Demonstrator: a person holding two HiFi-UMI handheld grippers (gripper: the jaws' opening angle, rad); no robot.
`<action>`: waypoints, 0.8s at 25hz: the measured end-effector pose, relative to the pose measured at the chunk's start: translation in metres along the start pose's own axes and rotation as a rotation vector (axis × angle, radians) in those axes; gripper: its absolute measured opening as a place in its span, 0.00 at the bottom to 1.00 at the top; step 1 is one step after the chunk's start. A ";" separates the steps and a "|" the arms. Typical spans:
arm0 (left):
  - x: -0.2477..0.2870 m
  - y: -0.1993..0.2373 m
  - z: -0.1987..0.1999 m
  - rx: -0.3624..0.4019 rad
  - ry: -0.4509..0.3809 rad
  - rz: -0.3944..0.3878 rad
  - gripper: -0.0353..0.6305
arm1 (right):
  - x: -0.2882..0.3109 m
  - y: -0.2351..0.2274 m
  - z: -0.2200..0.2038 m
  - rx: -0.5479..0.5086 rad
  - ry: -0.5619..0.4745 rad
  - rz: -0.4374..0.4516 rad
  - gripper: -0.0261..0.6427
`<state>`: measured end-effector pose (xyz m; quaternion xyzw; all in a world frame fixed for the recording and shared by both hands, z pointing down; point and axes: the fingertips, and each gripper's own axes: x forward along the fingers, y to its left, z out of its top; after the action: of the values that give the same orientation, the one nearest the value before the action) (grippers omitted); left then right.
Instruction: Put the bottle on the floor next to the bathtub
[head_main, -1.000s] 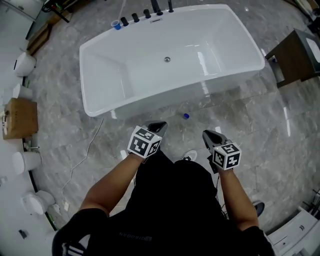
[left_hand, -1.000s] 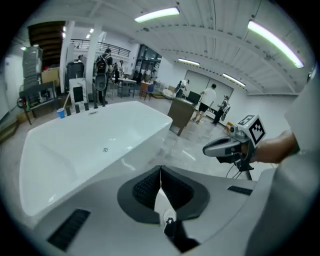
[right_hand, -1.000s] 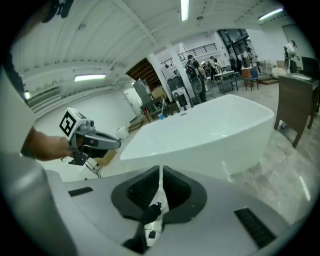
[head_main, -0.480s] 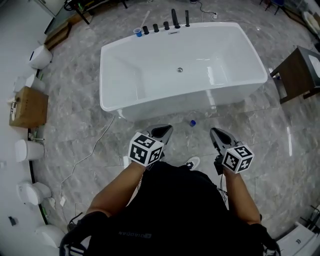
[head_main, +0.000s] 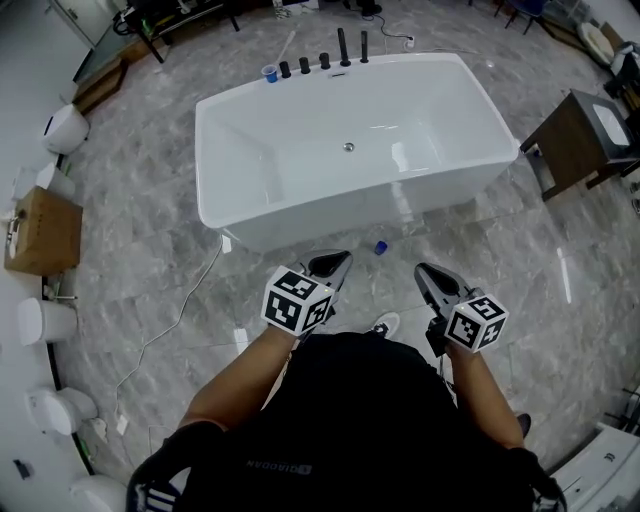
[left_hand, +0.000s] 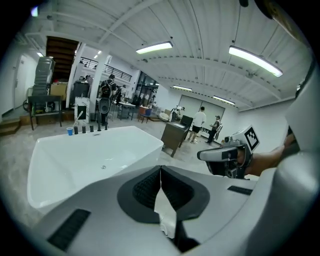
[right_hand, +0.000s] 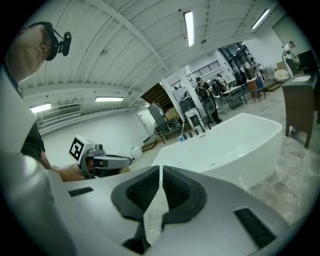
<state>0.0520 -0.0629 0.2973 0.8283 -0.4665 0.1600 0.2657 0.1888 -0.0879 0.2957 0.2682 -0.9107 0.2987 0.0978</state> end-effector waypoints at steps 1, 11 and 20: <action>-0.010 0.001 0.000 0.007 -0.006 -0.004 0.08 | -0.001 0.007 -0.005 0.016 -0.004 -0.013 0.11; -0.093 -0.006 -0.056 -0.023 -0.005 -0.069 0.08 | 0.009 0.095 -0.051 0.049 -0.016 -0.035 0.10; -0.134 0.012 -0.067 -0.014 -0.038 -0.022 0.08 | 0.008 0.126 -0.074 0.027 -0.023 -0.068 0.10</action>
<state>-0.0282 0.0635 0.2861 0.8344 -0.4636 0.1379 0.2643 0.1145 0.0388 0.2958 0.3039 -0.8979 0.3044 0.0936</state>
